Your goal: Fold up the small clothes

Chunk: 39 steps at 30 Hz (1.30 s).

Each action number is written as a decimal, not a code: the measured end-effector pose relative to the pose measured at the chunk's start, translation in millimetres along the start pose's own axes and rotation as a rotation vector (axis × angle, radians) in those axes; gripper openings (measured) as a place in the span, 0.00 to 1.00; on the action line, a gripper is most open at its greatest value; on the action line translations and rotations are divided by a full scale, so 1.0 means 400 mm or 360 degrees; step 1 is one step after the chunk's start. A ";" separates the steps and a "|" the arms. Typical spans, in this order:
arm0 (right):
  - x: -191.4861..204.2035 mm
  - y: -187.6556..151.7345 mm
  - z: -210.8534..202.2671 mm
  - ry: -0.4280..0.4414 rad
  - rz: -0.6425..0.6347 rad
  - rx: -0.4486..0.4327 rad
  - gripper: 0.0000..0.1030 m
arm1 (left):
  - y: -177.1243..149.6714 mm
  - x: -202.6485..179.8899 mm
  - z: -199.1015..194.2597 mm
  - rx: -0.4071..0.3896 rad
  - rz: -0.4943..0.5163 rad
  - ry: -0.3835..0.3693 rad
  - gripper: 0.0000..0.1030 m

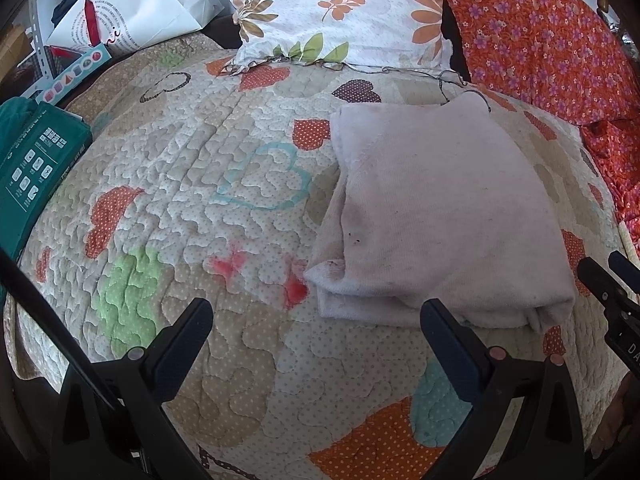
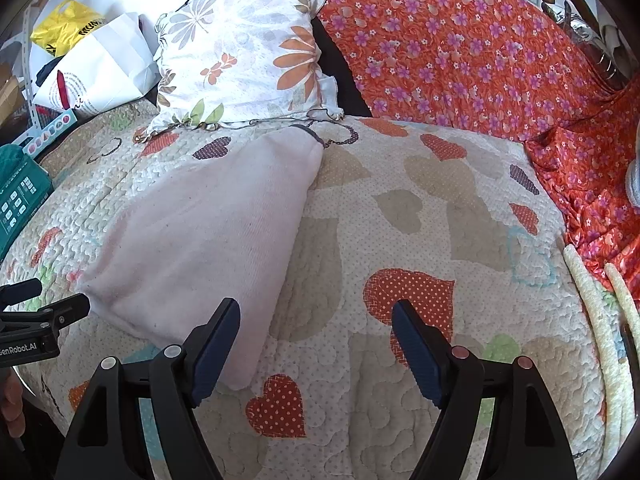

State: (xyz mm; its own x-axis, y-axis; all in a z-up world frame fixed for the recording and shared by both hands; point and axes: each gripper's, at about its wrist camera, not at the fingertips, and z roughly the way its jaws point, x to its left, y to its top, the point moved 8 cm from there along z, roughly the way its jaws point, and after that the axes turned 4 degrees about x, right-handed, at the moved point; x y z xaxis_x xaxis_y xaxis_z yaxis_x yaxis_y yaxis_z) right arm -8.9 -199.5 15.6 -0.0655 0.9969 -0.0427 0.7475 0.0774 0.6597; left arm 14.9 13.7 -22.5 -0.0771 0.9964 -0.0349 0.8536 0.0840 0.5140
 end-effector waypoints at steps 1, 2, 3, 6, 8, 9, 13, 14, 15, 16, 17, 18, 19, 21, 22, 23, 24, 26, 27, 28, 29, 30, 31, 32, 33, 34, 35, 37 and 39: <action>0.001 0.001 0.000 -0.0001 0.0001 0.0001 0.80 | -0.001 0.000 0.000 -0.0001 0.0000 -0.0001 1.00; 0.001 0.000 0.000 -0.0003 0.0002 0.0001 0.80 | 0.001 0.001 -0.001 -0.0001 -0.0001 0.0000 1.00; 0.001 0.000 0.000 -0.0004 0.0002 0.0001 0.81 | 0.001 0.001 -0.001 0.0000 0.0000 0.0000 1.00; 0.001 0.002 0.000 0.0000 0.0006 -0.0002 0.81 | 0.000 0.001 -0.001 0.0001 -0.0003 -0.0002 1.00; 0.002 0.003 -0.001 0.0002 0.0009 -0.0008 0.81 | 0.001 0.001 -0.001 0.0000 0.0000 -0.0001 1.00; 0.003 0.004 -0.002 0.0006 0.0011 -0.0011 0.81 | 0.000 0.001 -0.001 0.0000 0.0000 -0.0001 1.00; 0.007 0.003 -0.003 0.0013 0.0007 -0.0015 0.81 | 0.000 0.000 0.001 0.0004 -0.0002 -0.0001 1.00; 0.007 0.003 -0.003 0.0015 0.0006 -0.0015 0.81 | 0.001 0.001 0.001 0.0005 -0.0004 -0.0005 1.00; 0.008 0.003 -0.003 0.0016 0.0005 -0.0015 0.81 | 0.001 0.002 0.002 0.0007 -0.0006 -0.0004 1.00; 0.009 0.003 -0.004 0.0017 0.0005 -0.0016 0.81 | 0.000 0.003 0.002 0.0008 -0.0007 -0.0003 1.00; 0.009 0.003 -0.005 0.0014 0.0003 -0.0017 0.82 | 0.001 0.004 0.002 0.0009 -0.0007 -0.0002 1.00; 0.010 0.003 -0.004 0.0005 -0.0003 -0.0018 0.82 | 0.001 0.005 0.003 0.0009 -0.0007 -0.0001 1.00; 0.011 0.002 -0.005 -0.0004 -0.0008 -0.0019 0.82 | 0.002 0.006 0.003 0.0008 -0.0008 -0.0001 1.00; 0.011 0.001 -0.003 -0.0057 -0.0037 -0.0024 0.82 | 0.005 0.009 0.001 -0.0003 -0.0011 0.0005 1.00; 0.012 0.000 -0.002 -0.0087 -0.0050 -0.0024 0.82 | 0.007 0.010 -0.001 -0.0010 -0.0013 0.0007 1.00; 0.009 -0.001 -0.001 -0.0138 -0.0070 -0.0023 0.82 | 0.007 0.011 -0.003 -0.0016 -0.0015 0.0007 1.00; 0.008 -0.002 0.000 -0.0202 -0.0097 -0.0023 0.82 | 0.007 0.012 -0.002 -0.0017 -0.0016 0.0006 1.00; 0.004 -0.004 -0.002 -0.0269 -0.0122 -0.0018 0.82 | 0.007 0.013 -0.003 -0.0020 -0.0018 0.0012 1.00; 0.000 -0.005 -0.002 -0.0321 -0.0137 -0.0009 0.82 | 0.008 0.012 -0.003 -0.0021 -0.0015 0.0015 1.00; -0.004 -0.007 -0.002 -0.0364 -0.0149 0.0001 0.82 | 0.009 0.012 -0.003 -0.0023 -0.0014 0.0018 1.00; -0.006 -0.007 -0.002 -0.0381 -0.0155 0.0007 0.82 | 0.010 0.012 -0.004 -0.0029 -0.0014 0.0020 1.00; -0.009 -0.008 -0.001 -0.0405 -0.0164 0.0020 0.82 | 0.011 0.011 -0.006 -0.0035 -0.0014 0.0026 1.00; -0.013 -0.009 -0.001 -0.0429 -0.0172 0.0031 0.82 | 0.012 0.011 -0.005 -0.0039 -0.0012 0.0028 1.00; -0.016 -0.011 -0.003 -0.0450 -0.0179 0.0039 0.82 | 0.015 0.010 -0.007 -0.0050 -0.0011 0.0030 1.00; -0.020 -0.011 -0.002 -0.0474 -0.0187 0.0047 0.83 | 0.017 0.009 -0.009 -0.0057 -0.0009 0.0032 1.00; -0.023 -0.011 -0.002 -0.0493 -0.0194 0.0053 0.83 | 0.018 0.009 -0.009 -0.0062 -0.0007 0.0034 1.00; -0.024 -0.011 -0.002 -0.0505 -0.0199 0.0058 0.83 | 0.019 0.008 -0.010 -0.0069 -0.0007 0.0037 1.00; -0.029 -0.013 0.000 -0.0523 -0.0203 0.0076 0.83 | 0.022 0.006 -0.010 -0.0075 -0.0006 0.0037 1.00; -0.034 -0.015 0.004 -0.0538 -0.0199 0.0096 0.84 | 0.023 0.006 -0.009 -0.0073 -0.0007 0.0036 1.00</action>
State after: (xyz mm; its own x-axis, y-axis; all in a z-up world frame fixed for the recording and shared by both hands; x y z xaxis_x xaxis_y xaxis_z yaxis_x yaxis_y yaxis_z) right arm -11.2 -213.7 11.0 0.0557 0.9265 -0.3722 0.7856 0.1894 0.5890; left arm 20.5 16.6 -14.7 -0.0928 0.9955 -0.0183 0.8287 0.0874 0.5529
